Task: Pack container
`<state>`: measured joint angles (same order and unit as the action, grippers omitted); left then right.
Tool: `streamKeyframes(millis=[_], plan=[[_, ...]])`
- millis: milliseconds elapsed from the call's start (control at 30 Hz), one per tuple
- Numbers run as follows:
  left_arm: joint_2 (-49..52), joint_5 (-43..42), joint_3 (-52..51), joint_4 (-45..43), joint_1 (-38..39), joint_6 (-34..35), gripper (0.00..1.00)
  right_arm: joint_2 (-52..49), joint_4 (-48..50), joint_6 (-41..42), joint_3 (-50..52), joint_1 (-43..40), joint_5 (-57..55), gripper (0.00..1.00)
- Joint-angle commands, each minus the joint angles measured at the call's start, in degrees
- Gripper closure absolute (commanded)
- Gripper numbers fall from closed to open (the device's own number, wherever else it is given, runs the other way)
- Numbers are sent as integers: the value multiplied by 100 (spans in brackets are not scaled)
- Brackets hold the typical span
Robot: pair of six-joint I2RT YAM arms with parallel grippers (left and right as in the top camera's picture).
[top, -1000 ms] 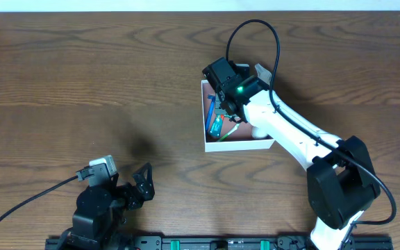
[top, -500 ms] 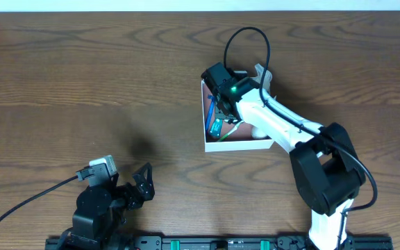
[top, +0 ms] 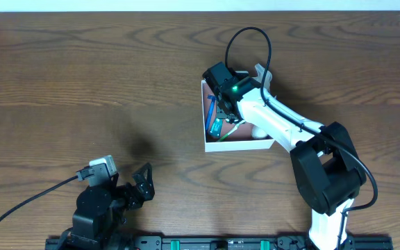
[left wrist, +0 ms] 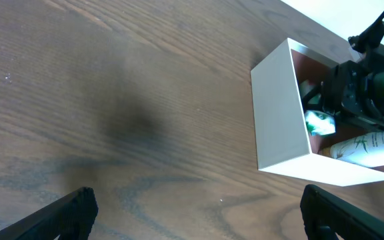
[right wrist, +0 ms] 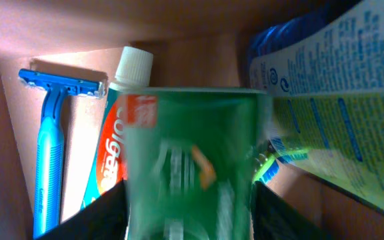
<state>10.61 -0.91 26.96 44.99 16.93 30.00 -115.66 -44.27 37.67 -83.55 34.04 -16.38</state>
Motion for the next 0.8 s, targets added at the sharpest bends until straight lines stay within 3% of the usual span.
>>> streamKeyframes(millis=[0, 467, 767], plan=[[-26, 28, 26, -2, -26, -13, 2, 13, -7, -52, 0, -83, -96, 41], [-26, 28, 26, -2, -26, -13, 2, 87, 11, -289, -155, -81, -68, 38], [-26, 28, 26, -2, -26, -13, 2, 669, -376, -846, -1333, -105, 35, 34]])
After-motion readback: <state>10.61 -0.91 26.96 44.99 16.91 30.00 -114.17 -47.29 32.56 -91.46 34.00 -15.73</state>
